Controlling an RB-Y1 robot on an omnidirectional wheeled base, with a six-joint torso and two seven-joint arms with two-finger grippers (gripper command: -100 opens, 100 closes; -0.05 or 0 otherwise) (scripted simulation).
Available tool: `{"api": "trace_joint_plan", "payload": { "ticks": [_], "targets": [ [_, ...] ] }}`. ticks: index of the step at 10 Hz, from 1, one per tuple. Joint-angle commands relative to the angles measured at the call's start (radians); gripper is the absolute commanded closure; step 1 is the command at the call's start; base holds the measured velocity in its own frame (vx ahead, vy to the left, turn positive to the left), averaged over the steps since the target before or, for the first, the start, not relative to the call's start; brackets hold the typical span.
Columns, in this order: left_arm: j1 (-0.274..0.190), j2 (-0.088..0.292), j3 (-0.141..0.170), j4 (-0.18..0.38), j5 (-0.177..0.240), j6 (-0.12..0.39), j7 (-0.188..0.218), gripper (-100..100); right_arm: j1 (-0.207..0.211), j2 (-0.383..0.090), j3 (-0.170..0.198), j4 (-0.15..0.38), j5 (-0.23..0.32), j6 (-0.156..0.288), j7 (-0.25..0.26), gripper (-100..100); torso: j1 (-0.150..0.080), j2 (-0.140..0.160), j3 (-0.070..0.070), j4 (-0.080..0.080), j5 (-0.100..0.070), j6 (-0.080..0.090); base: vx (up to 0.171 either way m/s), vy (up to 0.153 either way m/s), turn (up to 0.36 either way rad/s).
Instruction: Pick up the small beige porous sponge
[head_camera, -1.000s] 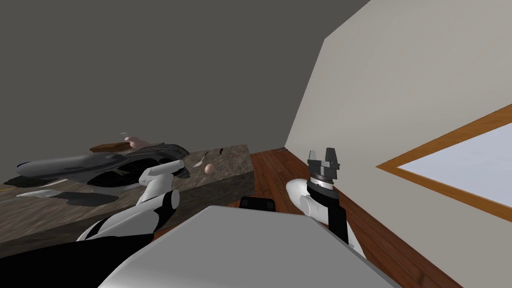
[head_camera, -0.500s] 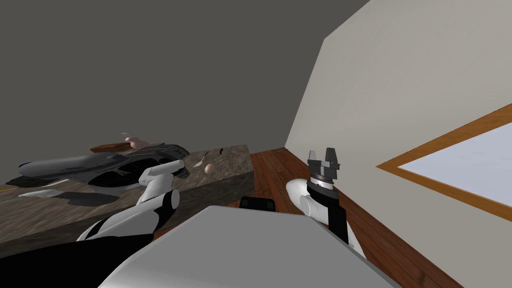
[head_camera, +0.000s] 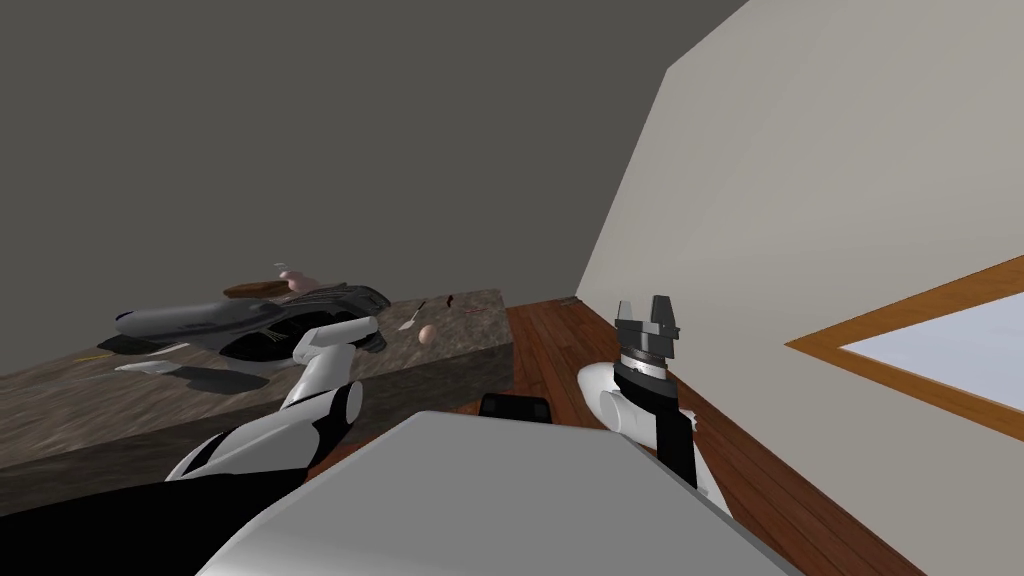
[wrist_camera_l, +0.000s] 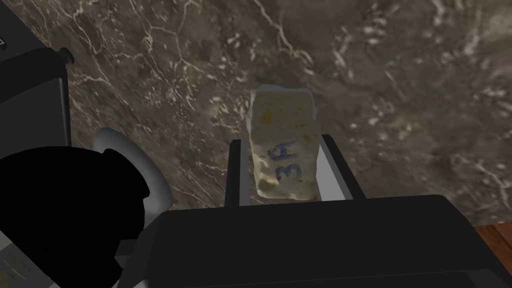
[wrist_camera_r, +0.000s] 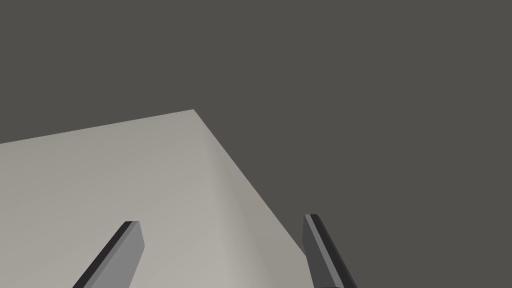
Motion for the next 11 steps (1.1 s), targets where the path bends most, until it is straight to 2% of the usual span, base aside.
{"api": "trace_joint_plan", "payload": {
  "ticks": [1, 2, 3, 4, 5, 6, 7, 8, 9, 11],
  "targets": [
    [0.006, -0.007, -0.005, -0.032, 0.0, 0.01, 0.008, 100, 0.0, 0.0, 0.0, 0.0, 0.0, 0.0, 0.0, 0, 0.0, 0.0, 0.0, 0.0, 0.0, 0.0, 0.003, 0.016, -0.011],
    [0.013, -0.016, -0.036, -0.071, 0.002, 0.034, 0.034, 100, 0.0, 0.0, 0.0, 0.0, 0.0, 0.0, 0.0, 0, -0.002, 0.0, 0.0, 0.0, 0.0, 0.0, 0.006, 0.022, 0.08],
    [0.013, -0.016, -0.036, -0.076, 0.002, 0.034, 0.034, 100, 0.0, 0.0, 0.0, 0.0, 0.0, 0.0, 0.0, 0, -0.002, 0.0, 0.0, 0.0, -0.001, 0.0, 0.007, 0.019, 0.053],
    [0.02, -0.025, -0.068, -0.113, 0.005, 0.058, 0.061, 100, 0.0, 0.0, 0.0, 0.0, 0.0, 0.0, 0.0, 0, -0.002, 0.0, 0.0, 0.0, 0.0, 0.0, 0.007, 0.027, 0.103],
    [0.02, -0.025, -0.068, -0.12, 0.005, 0.058, 0.061, 100, 0.0, 0.0, 0.0, 0.0, 0.0, 0.0, 0.0, 0, -0.002, 0.0, 0.0, 0.0, 0.0, 0.0, 0.007, 0.022, 0.051],
    [0.028, -0.035, -0.099, -0.157, 0.008, 0.081, 0.087, 100, 0.0, 0.0, 0.0, 0.0, 0.0, 0.0, 0.0, 0, -0.002, 0.0, 0.0, 0.0, 0.0, 0.0, 0.01, 0.037, 0.087],
    [0.028, -0.035, -0.099, -0.164, 0.008, 0.081, 0.087, 100, 0.0, 0.0, 0.0, 0.0, 0.0, 0.0, 0.0, 0, -0.002, 0.0, 0.0, 0.0, 0.0, 0.0, 0.006, 0.028, 0.045],
    [0.035, -0.044, -0.13, -0.2, 0.01, 0.105, 0.113, 100, 0.0, 0.0, 0.0, 0.0, 0.0, 0.0, 0.0, 0, -0.002, 0.0, 0.0, 0.0, 0.0, 0.0, 0.008, 0.032, 0.107],
    [0.035, -0.044, -0.13, -0.208, 0.01, 0.105, 0.113, 100, 0.0, 0.0, 0.0, 0.0, 0.0, 0.0, 0.0, 0, -0.002, 0.0, 0.0, 0.0, 0.0, 0.0, 0.007, 0.023, 0.045],
    [0.049, -0.063, -0.192, -0.278, 0.016, 0.153, 0.166, 100, 0.0, 0.0, 0.0, 0.0, 0.0, 0.0, 0.0, 0, -0.002, 0.0, 0.0, 0.0, 0.0, 0.0, 0.012, 0.038, 0.121]
  ]
}}
